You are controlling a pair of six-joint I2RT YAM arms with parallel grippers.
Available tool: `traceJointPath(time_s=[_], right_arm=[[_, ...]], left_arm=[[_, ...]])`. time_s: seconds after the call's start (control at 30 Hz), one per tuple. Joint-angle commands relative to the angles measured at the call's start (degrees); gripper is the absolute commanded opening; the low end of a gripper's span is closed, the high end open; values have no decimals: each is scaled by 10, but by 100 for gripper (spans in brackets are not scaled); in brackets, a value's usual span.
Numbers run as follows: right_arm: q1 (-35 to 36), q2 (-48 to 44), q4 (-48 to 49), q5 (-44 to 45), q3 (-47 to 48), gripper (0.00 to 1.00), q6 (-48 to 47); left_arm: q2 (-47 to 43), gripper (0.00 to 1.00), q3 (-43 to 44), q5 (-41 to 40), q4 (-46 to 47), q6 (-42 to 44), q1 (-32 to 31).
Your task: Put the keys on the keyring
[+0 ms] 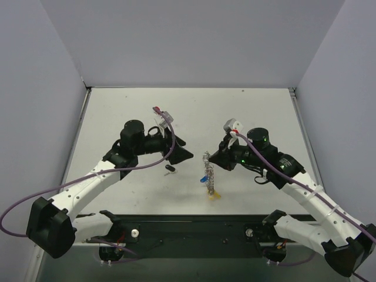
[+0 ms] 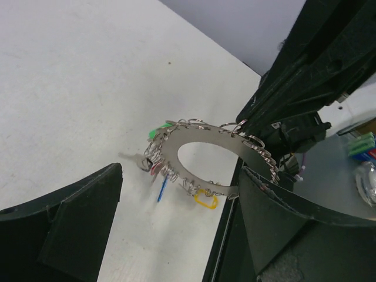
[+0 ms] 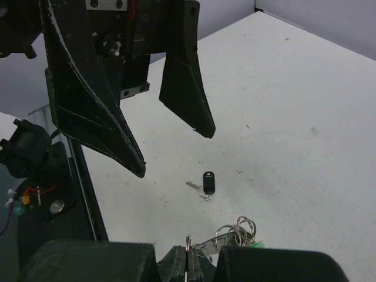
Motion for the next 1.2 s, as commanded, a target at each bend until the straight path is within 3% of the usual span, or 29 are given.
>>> traceJointPath(time_s=[0.0, 0.17, 0.3, 0.53, 1.03, 1.17], right_arm=[[-11, -10, 15, -97, 33, 0, -18], [-18, -10, 20, -142, 41, 0, -9], [-24, -19, 38, -168, 41, 0, 4], [-32, -31, 78, -207, 37, 0, 40], [-39, -44, 98, -213, 27, 0, 62], [-41, -45, 101, -212, 24, 0, 65]], left_arm=[[-14, 89, 36, 76, 71, 6, -16], [-25, 83, 30, 106, 140, -33, -26], [-28, 69, 33, 120, 151, -35, -36], [-5, 53, 47, 145, 147, -30, -54], [45, 52, 76, 171, 113, 1, -89], [53, 48, 80, 171, 109, 5, -98]])
